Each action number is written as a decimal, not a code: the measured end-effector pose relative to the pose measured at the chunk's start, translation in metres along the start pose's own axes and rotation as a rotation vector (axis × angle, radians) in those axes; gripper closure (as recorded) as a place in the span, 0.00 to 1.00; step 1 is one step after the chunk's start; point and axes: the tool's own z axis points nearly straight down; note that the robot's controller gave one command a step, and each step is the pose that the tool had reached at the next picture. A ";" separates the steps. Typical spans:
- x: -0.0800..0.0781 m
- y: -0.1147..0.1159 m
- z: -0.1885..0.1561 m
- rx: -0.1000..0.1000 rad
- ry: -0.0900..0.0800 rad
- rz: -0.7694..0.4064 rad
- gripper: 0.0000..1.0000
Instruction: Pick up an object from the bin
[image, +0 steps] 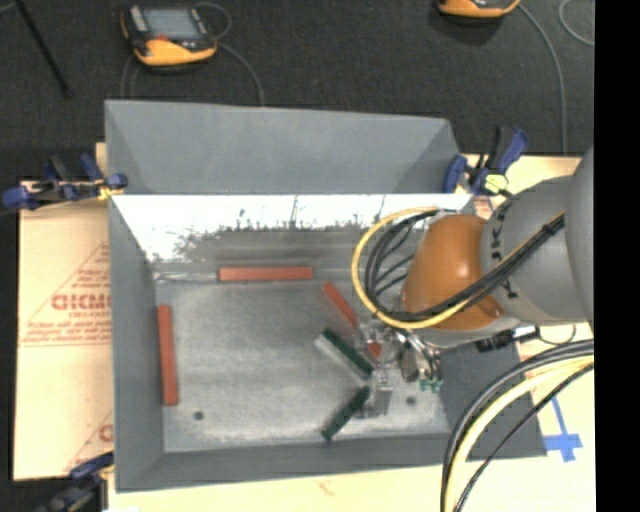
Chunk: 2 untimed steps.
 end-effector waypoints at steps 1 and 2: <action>0.040 0.013 -0.001 -0.001 0.002 -0.333 1.00; 0.040 0.013 -0.001 -0.001 0.002 -0.335 1.00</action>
Offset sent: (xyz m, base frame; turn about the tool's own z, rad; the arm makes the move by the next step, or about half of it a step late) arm 0.0000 0.0000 0.0000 0.0000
